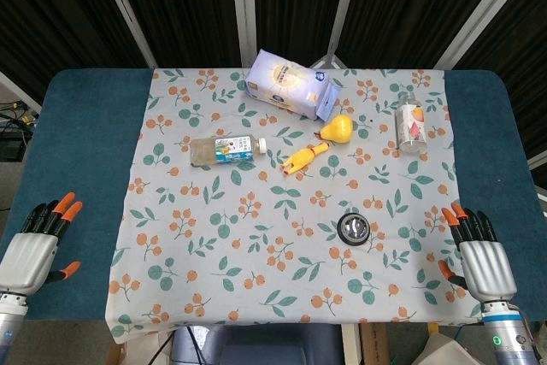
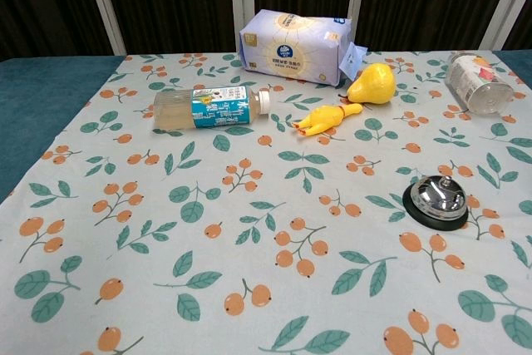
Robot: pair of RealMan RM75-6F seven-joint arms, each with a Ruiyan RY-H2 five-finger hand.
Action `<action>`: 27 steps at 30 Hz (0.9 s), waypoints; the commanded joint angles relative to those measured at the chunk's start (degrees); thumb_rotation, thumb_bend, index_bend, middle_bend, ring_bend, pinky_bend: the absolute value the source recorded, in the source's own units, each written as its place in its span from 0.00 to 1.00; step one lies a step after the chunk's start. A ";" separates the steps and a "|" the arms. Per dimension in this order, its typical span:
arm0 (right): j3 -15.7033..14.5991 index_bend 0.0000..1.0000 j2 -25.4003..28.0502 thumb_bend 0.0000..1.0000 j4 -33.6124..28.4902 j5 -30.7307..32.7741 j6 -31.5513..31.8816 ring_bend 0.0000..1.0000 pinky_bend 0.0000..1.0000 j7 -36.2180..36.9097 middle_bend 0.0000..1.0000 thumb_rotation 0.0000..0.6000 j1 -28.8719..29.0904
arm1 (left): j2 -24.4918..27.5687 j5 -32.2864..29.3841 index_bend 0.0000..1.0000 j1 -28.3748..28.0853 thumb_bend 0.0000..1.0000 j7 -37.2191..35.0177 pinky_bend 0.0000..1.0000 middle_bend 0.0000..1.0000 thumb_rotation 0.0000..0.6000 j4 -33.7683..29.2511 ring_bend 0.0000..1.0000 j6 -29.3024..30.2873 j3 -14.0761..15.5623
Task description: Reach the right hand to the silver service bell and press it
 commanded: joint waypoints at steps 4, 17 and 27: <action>-0.19 0.00 -0.20 0.32 -0.28 -0.53 0.01 0.00 0.00 -0.64 0.00 1.00 -0.06 | 0.11 0.50 0.00 0.19 0.05 -0.22 0.00 0.00 1.00 0.12 0.00 0.45 0.20; -0.33 0.00 -1.90 0.38 -1.69 -1.72 -5.26 0.00 0.00 -2.79 0.00 1.00 3.12 | -0.13 0.94 0.00 0.34 0.05 -2.03 0.00 0.00 1.00 0.77 0.00 1.71 -0.35; 1.29 0.00 -7.78 0.82 -0.61 0.93 -13.71 0.00 0.00 -9.74 0.00 1.00 8.94 | -0.27 0.75 0.00 0.36 0.05 -1.44 0.00 0.00 1.00 0.23 0.00 1.96 -0.60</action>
